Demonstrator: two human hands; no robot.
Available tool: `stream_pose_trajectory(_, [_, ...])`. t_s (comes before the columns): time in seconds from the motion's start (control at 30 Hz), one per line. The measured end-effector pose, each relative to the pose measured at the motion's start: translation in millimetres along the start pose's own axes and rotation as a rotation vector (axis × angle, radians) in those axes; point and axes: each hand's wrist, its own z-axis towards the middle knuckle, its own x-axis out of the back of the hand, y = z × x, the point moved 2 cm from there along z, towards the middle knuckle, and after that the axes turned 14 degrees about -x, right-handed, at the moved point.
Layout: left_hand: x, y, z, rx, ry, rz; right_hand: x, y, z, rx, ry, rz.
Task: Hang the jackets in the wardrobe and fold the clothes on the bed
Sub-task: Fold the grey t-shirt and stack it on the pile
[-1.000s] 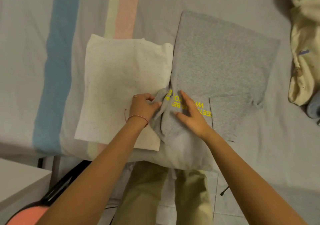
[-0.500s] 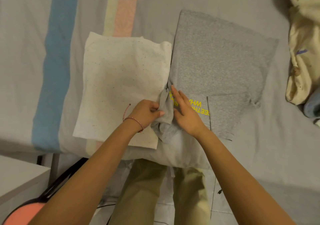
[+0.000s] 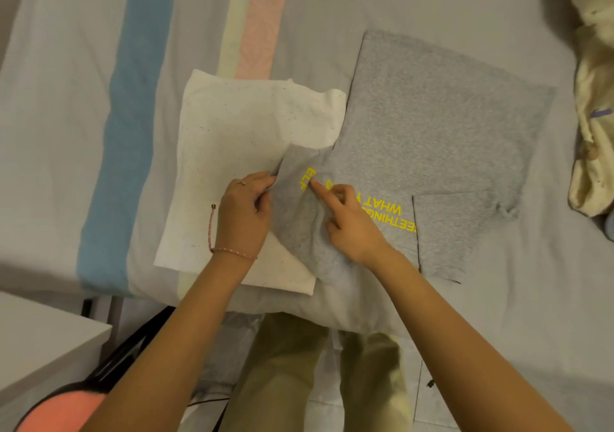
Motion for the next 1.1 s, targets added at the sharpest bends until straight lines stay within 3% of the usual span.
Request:
stream_pose_trajectory(0.1, [-3.2, -10.6, 5.6, 0.26, 0.101, -0.245, 0.3, -15.9, 12.9, -0.153, -0.152, 0.185])
stream_pose_trajectory(0.2, [-12.3, -12.5, 17.3, 0.658, 0.315, -0.622, 13.5, -26.6, 18.7, -0.338, -0.366, 0.763])
stream_pose_trajectory(0.23, [-14.5, -9.7, 22.3, 0.707, 0.349, -0.69, 20.0, -26.5, 20.9, -0.394, -0.389, 0.905])
stream_pose_trajectory(0.33, [-19.3, 18.8, 33.3, 0.542, 0.259, -0.773, 35.2, -15.1, 24.2, -0.461, -0.485, 1.129])
stream_pose_trajectory(0.43, [-29.7, 54.5, 30.4, 0.261, -0.082, -0.837, 38.3, 8.5, 17.8, -0.483, -0.536, 1.325])
stream_pose_trajectory(0.5, [-36.7, 60.5, 26.8, 0.065, -0.175, -0.628, 36.9, 28.7, 6.8, -0.494, -0.477, 1.603])
stream_pose_trajectory(0.57, [-38.8, 45.5, 30.7, -0.006, -0.074, -0.393, 32.7, 46.2, -4.9, -0.566, -0.379, 1.803])
stream_pose_trajectory(0.63, [-46.9, 25.1, 43.5, -0.022, -0.121, -0.235, 28.2, 56.1, -13.2, -0.587, -0.321, 1.77])
stream_pose_trajectory(0.7, [-55.8, 9.2, 59.3, -0.112, -0.315, -0.085, 20.0, 57.6, -10.9, -0.583, -0.18, 1.542])
stream_pose_trajectory(0.8, [-71.1, 5.4, 80.8, -0.305, -0.634, 0.208, 12.9, 52.8, -10.8, -0.472, 0.267, 1.084])
stream_pose_trajectory(0.87, [-77.9, 9.5, 89.4, -0.412, -0.706, 0.349, 9.5, 50.8, -12.8, -0.371, 0.441, 0.827])
stream_pose_trajectory(0.97, [-86.5, 21.6, 105.9, -0.599, -0.722, 0.473, 11.1, 59.0, -15.6, -0.417, 0.427, 0.625])
stream_pose_trajectory(1.1, [-107.4, 37.5, 124.1, -0.768, -0.91, 0.574, 11.4, 61.1, -19.2, -0.407, 0.4, 0.538])
